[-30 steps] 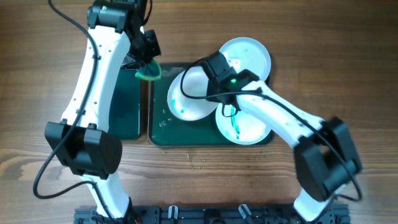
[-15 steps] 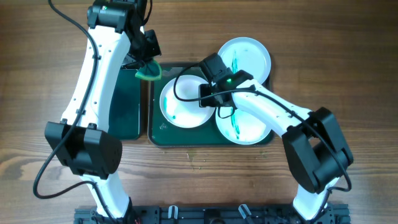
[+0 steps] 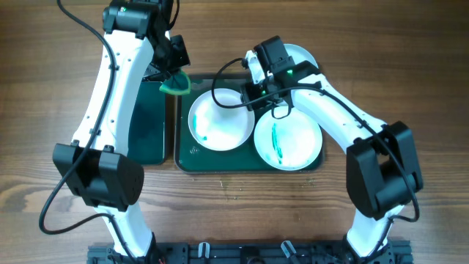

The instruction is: Clean dirty plates on tray and stack at the side

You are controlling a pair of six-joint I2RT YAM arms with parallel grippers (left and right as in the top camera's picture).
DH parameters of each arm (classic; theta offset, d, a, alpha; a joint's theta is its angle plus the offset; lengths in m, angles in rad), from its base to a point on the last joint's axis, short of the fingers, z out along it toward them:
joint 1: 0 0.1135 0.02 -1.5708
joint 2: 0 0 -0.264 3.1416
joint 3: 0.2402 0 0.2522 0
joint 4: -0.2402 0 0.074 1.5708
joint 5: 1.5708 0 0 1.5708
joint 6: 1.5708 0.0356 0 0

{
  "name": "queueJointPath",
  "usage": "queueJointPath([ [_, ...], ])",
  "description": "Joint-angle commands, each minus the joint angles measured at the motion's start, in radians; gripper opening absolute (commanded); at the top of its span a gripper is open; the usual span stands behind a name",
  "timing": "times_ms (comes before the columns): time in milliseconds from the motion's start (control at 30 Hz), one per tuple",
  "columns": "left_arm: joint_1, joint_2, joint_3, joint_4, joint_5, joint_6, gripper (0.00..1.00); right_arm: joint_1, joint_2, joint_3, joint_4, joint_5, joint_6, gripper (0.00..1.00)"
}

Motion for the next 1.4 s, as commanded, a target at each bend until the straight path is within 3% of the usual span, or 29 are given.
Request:
queueJointPath([
  [0, -0.008, -0.011, 0.017, 0.006, 0.016, 0.005, 0.04, 0.002, 0.099, 0.09, -0.051, -0.016, -0.054, 0.52],
  [467, -0.008, -0.007, 0.012, 0.014, 0.016, 0.004, 0.04, -0.035, 0.218, 0.124, -0.051, -0.086, -0.061, 0.39],
  [767, -0.008, -0.004, -0.048, 0.043, 0.016, 0.004, 0.04, -0.027, 0.258, 0.116, -0.056, -0.121, 0.0, 0.04],
  [933, -0.009, -0.004, -0.087, 0.061, 0.018, 0.0, 0.04, -0.027, 0.258, 0.116, -0.038, -0.059, 0.119, 0.04],
  [1167, -0.049, -0.003, -0.218, 0.125, 0.023, -0.041, 0.04, -0.015, 0.258, 0.115, -0.062, 0.101, 0.474, 0.04],
  [1367, -0.111, -0.003, -0.398, 0.266, 0.023, -0.106, 0.04, 0.012, 0.259, 0.085, -0.061, 0.143, 0.527, 0.04],
])
